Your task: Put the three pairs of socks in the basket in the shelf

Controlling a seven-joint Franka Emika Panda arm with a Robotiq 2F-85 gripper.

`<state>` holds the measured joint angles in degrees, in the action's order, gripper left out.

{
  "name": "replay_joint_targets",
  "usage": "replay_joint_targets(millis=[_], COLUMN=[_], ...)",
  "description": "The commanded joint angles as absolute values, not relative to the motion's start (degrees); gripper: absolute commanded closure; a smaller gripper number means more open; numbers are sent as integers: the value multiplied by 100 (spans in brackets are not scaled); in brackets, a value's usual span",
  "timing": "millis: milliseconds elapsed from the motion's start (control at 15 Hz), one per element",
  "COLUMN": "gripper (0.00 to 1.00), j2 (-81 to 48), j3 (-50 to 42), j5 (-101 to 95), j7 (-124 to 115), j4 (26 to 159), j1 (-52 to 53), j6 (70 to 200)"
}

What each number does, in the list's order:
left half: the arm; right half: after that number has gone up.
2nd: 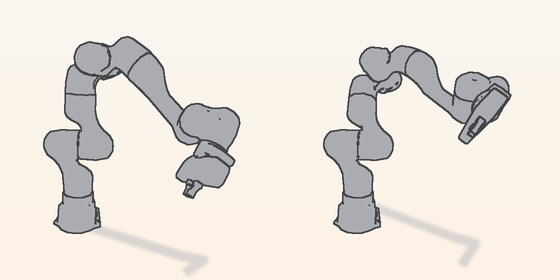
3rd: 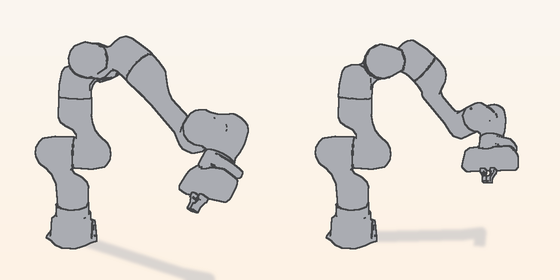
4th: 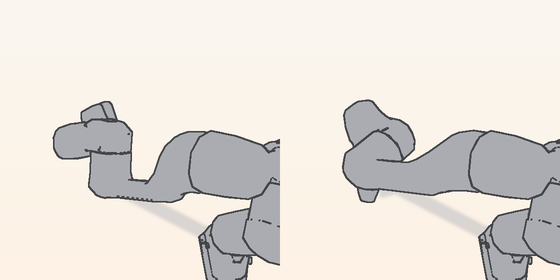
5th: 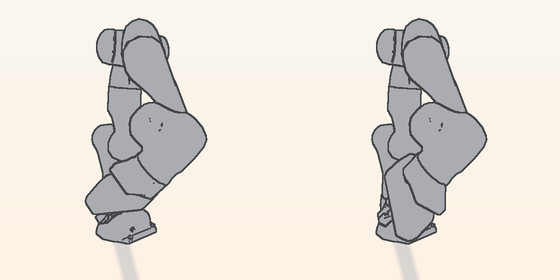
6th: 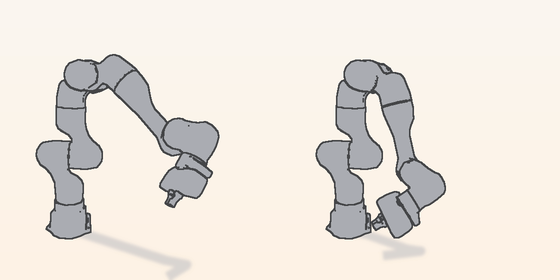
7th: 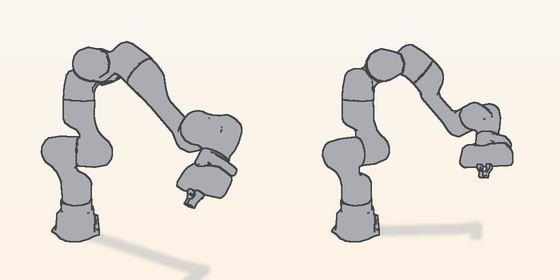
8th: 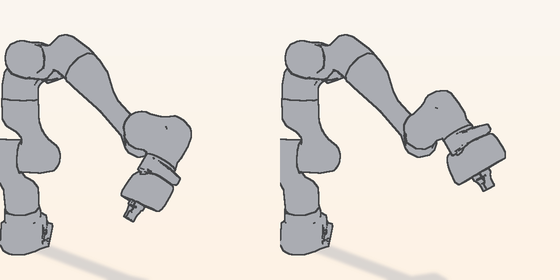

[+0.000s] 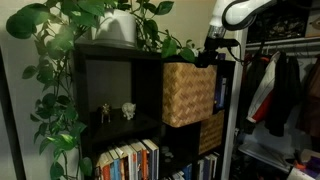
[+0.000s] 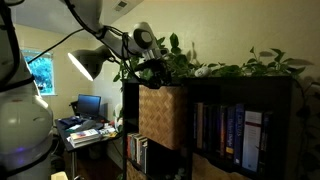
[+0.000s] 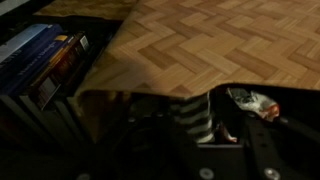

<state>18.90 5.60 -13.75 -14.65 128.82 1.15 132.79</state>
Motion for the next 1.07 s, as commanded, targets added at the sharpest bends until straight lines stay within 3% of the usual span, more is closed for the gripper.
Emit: replay_joint_targets(millis=[0, 133, 200, 1000], gripper=[15, 2, 1, 0], j2=[2016, 2061, 2090, 1892], j3=[608, 614, 621, 575], j5=[-1338, -1395, -1442, -2115], j7=[-1402, -1402, -1416, -1453], j4=[13026, 12950, 12900, 11902], j1=[83, 64, 47, -332], j6=[13326, 13363, 13393, 13582])
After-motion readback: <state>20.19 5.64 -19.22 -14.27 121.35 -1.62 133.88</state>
